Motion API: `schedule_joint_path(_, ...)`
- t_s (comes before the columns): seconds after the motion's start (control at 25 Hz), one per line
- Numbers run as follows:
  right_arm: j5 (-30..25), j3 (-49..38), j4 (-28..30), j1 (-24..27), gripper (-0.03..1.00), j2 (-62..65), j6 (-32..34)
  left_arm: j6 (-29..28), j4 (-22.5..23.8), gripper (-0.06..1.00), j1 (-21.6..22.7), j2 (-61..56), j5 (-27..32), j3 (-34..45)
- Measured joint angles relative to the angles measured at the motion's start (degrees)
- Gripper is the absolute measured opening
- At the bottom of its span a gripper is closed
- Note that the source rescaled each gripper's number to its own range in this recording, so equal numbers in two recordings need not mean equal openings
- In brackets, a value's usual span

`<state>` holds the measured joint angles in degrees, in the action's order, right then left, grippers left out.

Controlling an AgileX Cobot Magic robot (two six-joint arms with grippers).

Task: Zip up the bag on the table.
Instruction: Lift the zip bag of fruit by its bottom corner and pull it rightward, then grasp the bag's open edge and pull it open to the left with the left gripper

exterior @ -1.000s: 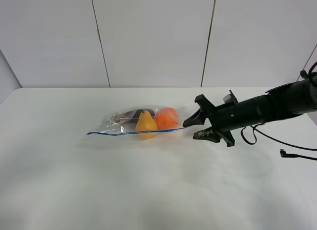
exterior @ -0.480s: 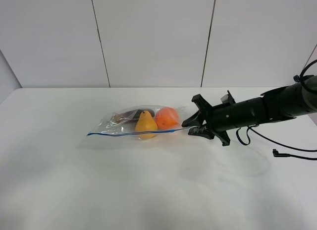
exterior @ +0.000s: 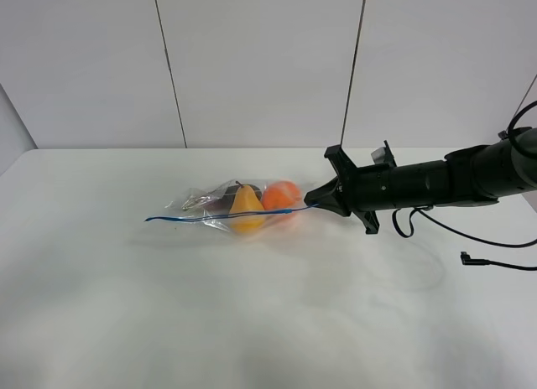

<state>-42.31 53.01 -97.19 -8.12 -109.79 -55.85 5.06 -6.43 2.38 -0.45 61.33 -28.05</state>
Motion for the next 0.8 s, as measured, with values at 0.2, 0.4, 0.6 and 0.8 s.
schedule_joint_path(0.2,-0.7,0.0,-0.4,0.0,0.00,0.0,-0.4,0.0,0.0,0.87,0.0,0.0,0.0,0.0)
schedule_joint_path(0.4,-0.7,0.0,-0.4,0.0,0.00,0.0,-0.5,0.0,-2.9,0.87,0.0,0.0,-0.7,-2.7)
schedule_joint_path(0.6,-0.6,0.0,-0.3,0.0,0.00,0.0,-0.8,2.5,-7.0,0.87,0.0,4.5,-3.7,-7.3)
schedule_joint_path(0.8,-0.6,0.0,0.1,0.0,0.00,0.0,-0.8,3.9,-7.1,0.87,0.0,15.1,-9.2,-11.7)
